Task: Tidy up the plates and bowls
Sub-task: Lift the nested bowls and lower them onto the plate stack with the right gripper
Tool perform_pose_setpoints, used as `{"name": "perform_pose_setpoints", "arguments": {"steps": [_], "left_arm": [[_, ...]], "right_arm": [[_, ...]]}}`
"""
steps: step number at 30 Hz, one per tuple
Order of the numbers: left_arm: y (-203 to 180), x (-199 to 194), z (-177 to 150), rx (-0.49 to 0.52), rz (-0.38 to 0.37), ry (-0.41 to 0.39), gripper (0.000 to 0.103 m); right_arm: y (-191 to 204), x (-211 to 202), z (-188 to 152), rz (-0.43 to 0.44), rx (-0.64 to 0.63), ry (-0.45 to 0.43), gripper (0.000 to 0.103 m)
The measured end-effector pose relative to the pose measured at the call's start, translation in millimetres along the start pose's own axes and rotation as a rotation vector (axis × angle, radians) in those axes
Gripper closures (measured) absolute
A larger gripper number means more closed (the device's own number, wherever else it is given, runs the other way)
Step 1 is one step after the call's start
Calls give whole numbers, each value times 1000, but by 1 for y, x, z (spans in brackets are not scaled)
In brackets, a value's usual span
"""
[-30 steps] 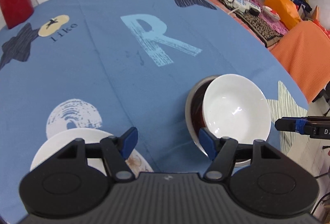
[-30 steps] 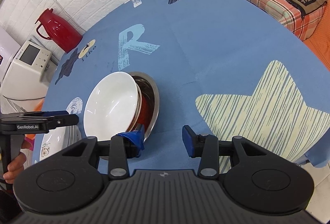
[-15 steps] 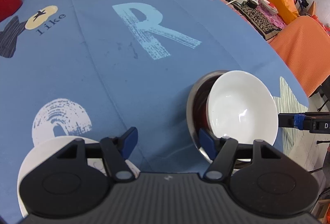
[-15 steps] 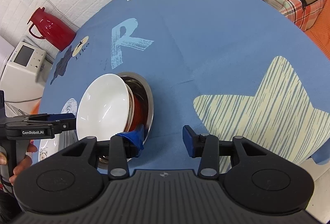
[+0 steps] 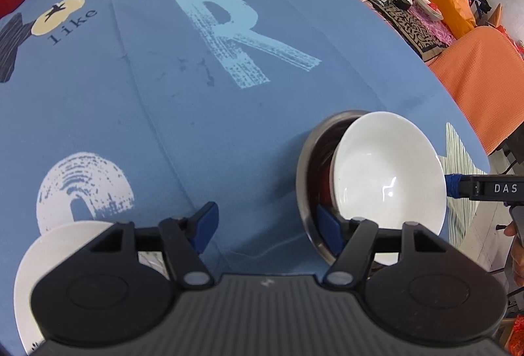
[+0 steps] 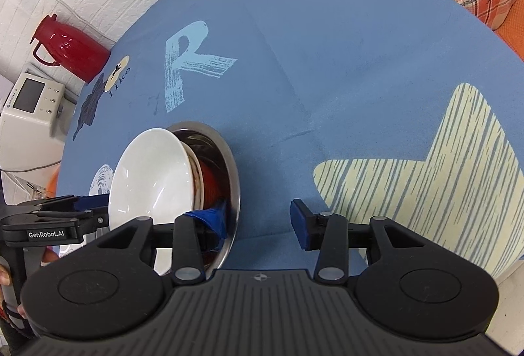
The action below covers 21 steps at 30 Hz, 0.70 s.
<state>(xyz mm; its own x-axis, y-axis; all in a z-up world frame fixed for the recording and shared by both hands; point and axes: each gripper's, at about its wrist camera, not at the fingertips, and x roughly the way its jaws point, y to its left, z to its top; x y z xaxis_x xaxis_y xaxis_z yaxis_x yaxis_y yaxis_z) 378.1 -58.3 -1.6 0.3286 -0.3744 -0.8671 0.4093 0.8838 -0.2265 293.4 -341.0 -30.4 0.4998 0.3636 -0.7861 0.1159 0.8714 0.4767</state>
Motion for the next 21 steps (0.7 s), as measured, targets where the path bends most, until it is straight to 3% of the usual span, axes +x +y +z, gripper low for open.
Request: {"name": "perform_pose_setpoints", "arguments": {"steps": [9,15,18,21], "left_arm": [[1,0,-2,8,-10,-7,33],[0,-2,-5,6,-5,-21,33],[-3,-3,-6,15,5,-24,33],[-1,-3,-5,1,0,-21,33]], "right_arm": [[-3,0,1,14,-68,-15,69],[12,7,15,-78,-134,72,63],[12,10,21,-87,-131,110,63],[9,9,17,-58,-139,83,66]]}}
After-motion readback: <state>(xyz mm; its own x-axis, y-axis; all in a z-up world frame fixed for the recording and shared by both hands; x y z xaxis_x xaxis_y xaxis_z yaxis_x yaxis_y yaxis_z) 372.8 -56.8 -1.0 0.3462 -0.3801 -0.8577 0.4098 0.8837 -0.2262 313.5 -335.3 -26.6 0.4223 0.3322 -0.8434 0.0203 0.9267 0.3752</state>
